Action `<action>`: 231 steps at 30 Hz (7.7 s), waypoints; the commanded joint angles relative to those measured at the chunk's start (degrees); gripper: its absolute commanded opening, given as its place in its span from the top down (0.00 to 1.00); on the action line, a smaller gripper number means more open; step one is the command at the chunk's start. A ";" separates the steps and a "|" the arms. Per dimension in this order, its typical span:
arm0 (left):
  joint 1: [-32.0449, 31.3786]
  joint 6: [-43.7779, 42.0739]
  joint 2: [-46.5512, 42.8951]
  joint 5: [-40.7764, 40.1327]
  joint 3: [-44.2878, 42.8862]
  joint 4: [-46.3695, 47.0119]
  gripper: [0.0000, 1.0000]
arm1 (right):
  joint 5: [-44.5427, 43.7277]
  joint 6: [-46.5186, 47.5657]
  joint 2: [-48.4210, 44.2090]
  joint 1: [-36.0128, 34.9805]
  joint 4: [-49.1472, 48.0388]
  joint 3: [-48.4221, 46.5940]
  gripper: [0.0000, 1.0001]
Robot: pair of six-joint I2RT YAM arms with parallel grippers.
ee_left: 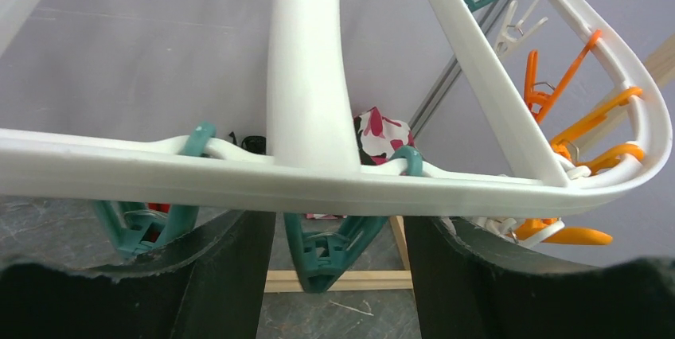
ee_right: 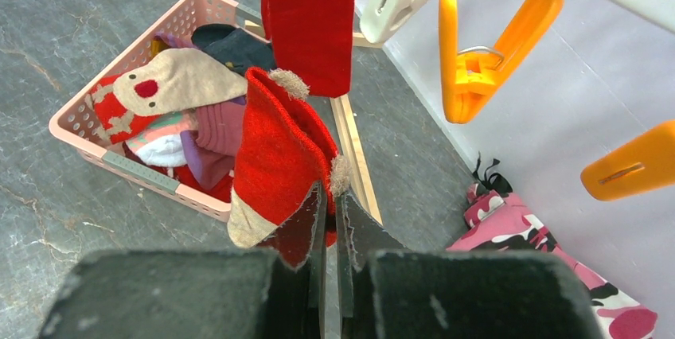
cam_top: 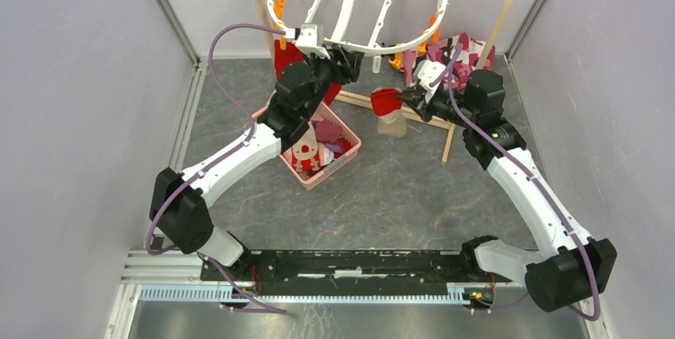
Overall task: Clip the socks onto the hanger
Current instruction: Open the clamp at the hanger, then clamp the sock onto the hanger.
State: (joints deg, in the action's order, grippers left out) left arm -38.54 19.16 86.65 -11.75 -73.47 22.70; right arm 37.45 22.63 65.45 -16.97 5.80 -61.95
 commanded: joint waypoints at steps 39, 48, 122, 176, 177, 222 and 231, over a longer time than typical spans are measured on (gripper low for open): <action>0.58 0.97 -1.05 2.50 -3.78 5.51 0.47 | 1.04 -1.57 -1.29 0.96 -2.49 1.66 1.00; 0.58 2.29 -1.13 2.55 -4.67 5.05 0.65 | 1.30 -1.62 -1.70 0.97 -2.50 2.10 1.00; 0.32 25.78 1.47 -5.88 -12.16 -9.51 0.98 | -39.46 0.97 13.63 -21.91 -7.51 -13.06 1.00; 0.29 23.82 0.71 3.84 -7.65 -1.66 0.98 | -1.44 -19.18 20.24 -6.15 -13.80 -19.59 1.00; 0.31 23.75 0.71 3.94 -7.69 -1.55 0.98 | -1.34 -19.41 20.23 -6.18 -13.79 -19.61 1.00; 0.84 15.92 0.19 12.14 -5.63 2.97 0.98 | 10.07 -23.96 21.56 -0.79 -6.92 -24.43 1.00; 0.93 15.67 0.63 13.77 -5.46 3.23 0.98 | 11.05 -25.77 21.73 -0.63 -7.91 -24.44 1.00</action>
State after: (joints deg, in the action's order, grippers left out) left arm -37.63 37.60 88.47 -0.84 -78.67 21.65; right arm 47.24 -1.06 87.42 -17.87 -0.16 -83.57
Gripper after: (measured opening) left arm 0.367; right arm 0.068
